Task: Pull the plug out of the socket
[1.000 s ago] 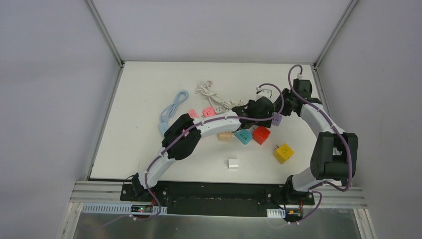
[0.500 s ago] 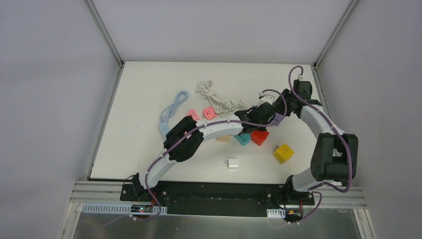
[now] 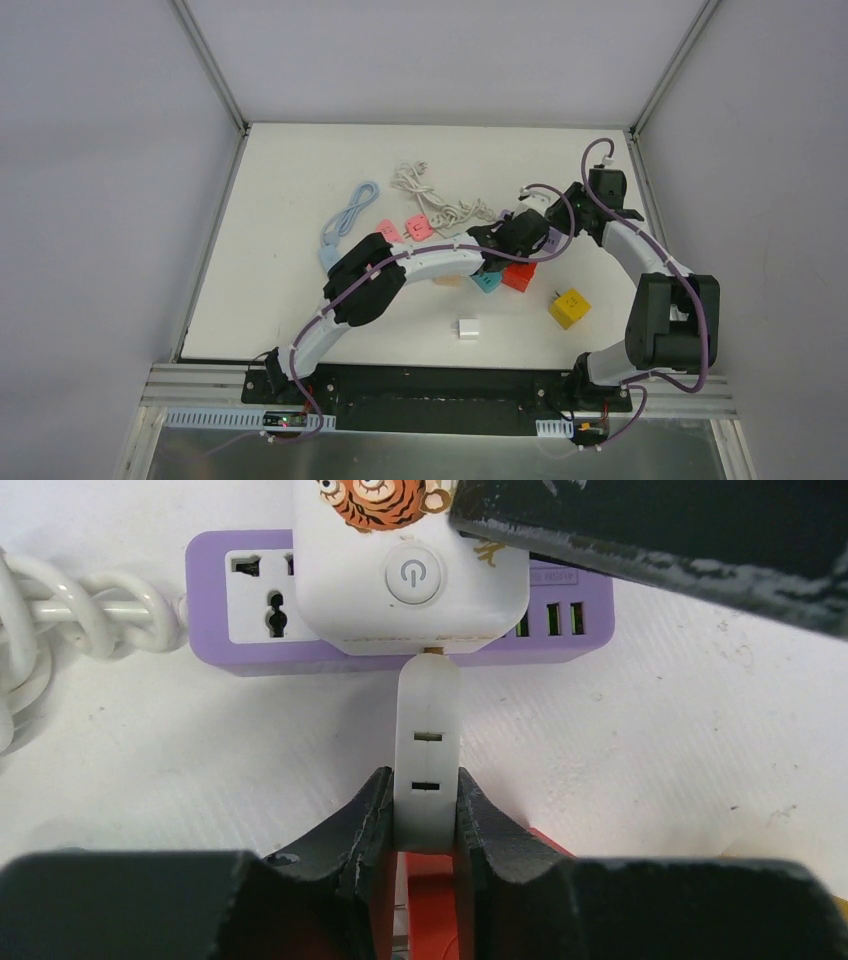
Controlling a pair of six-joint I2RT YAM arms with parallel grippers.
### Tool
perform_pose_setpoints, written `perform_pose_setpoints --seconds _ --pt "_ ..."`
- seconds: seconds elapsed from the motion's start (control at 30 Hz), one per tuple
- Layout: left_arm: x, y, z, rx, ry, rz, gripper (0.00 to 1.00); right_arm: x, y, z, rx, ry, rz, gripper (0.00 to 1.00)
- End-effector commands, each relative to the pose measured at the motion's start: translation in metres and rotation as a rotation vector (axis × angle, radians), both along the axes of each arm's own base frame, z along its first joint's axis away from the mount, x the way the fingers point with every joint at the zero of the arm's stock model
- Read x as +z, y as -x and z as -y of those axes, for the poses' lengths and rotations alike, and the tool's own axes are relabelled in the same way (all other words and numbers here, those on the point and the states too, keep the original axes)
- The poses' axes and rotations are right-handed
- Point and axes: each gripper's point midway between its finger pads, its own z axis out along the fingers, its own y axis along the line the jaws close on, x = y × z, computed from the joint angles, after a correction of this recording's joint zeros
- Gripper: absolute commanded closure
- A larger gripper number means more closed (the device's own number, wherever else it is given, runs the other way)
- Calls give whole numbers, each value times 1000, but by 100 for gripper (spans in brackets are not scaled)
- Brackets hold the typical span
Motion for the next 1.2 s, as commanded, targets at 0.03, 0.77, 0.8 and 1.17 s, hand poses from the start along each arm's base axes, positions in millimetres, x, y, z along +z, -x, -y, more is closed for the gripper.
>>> perform_pose_setpoints --seconds 0.03,0.77,0.8,1.17 --pt "30 -15 -36 134 -85 73 100 -70 59 12 -43 72 -295 100" --pt "22 -2 -45 -64 -147 146 100 -78 58 14 -72 80 -290 100" --pt "22 -1 -40 -81 -136 144 100 -79 58 13 -72 78 -293 100" --pt "56 0 -37 -72 -69 118 100 -67 52 12 -74 67 -263 100"
